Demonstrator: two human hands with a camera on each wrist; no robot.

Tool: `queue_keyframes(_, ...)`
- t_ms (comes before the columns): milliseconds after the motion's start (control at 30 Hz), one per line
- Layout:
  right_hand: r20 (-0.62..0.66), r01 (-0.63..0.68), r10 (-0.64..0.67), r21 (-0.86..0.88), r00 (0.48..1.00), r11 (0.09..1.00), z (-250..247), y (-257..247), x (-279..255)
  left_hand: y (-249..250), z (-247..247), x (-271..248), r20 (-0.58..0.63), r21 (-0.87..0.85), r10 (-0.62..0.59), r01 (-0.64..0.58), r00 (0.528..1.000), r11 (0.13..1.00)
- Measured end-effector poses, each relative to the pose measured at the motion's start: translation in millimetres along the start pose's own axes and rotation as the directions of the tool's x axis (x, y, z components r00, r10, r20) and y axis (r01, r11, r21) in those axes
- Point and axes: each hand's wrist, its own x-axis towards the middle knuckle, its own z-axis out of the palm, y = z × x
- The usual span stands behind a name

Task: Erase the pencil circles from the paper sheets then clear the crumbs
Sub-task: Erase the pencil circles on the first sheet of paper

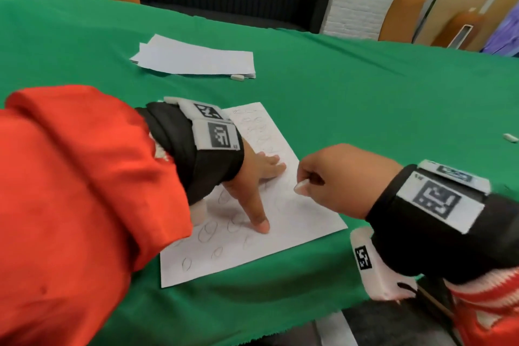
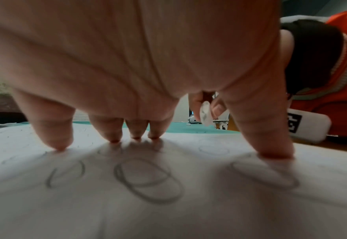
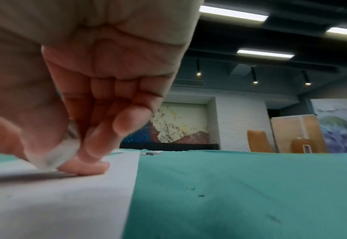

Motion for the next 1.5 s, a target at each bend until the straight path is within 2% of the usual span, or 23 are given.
queue_keyframes(200,0.068,0.094,-0.084,-0.153,0.994,0.984,4.6,2.0,12.1,-1.6,3.0,2.0,0.006,0.002,0.004,-0.004,1.000,1.000)
queue_keyframes(433,0.144,0.247,-0.222,-0.199,0.964,0.948,9.0,-1.3,11.4,-0.8,3.6,1.1,-0.015,-0.022,0.005,-0.005,1.000,1.000)
queue_keyframes(567,0.103,0.200,-0.184,-0.183,0.978,0.962,6.2,2.3,21.0,-2.1,3.4,1.9,-0.018,-0.016,0.009,-0.009,1.000,1.000)
queue_keyframes(700,0.132,0.267,-0.251,-0.115,0.959,0.957,10.2,0.0,19.5,-2.4,3.2,1.9,-0.017,-0.007,0.012,-0.012,1.000,1.000)
queue_keyframes(800,0.118,0.191,-0.178,-0.108,0.977,0.976,5.4,3.9,23.5,-1.2,2.8,1.5,-0.021,-0.013,0.010,-0.010,1.000,1.000)
queue_keyframes(933,0.150,0.234,-0.220,-0.088,0.964,0.968,7.7,4.2,21.8,-1.6,3.5,1.3,-0.020,-0.022,0.012,-0.013,1.000,1.000)
queue_keyframes(1067,0.127,0.157,-0.144,-0.095,0.981,0.983,4.3,7.8,25.9,-0.9,2.7,0.5,-0.013,-0.017,0.004,-0.005,1.000,1.000)
queue_keyframes(1233,0.151,0.220,-0.206,-0.080,0.967,0.972,7.1,6.8,18.0,-0.7,2.6,-0.8,-0.005,-0.006,-0.004,0.004,1.000,1.000)
queue_keyframes(1367,0.126,0.126,-0.115,-0.088,0.985,0.988,2.3,13.0,21.3,-0.1,1.7,-0.1,0.002,-0.005,-0.004,0.004,1.000,1.000)
queue_keyframes(1500,0.134,0.206,-0.196,-0.070,0.971,0.976,6.7,10.4,15.2,-0.4,1.8,-0.9,0.008,-0.003,-0.003,0.004,1.000,1.000)
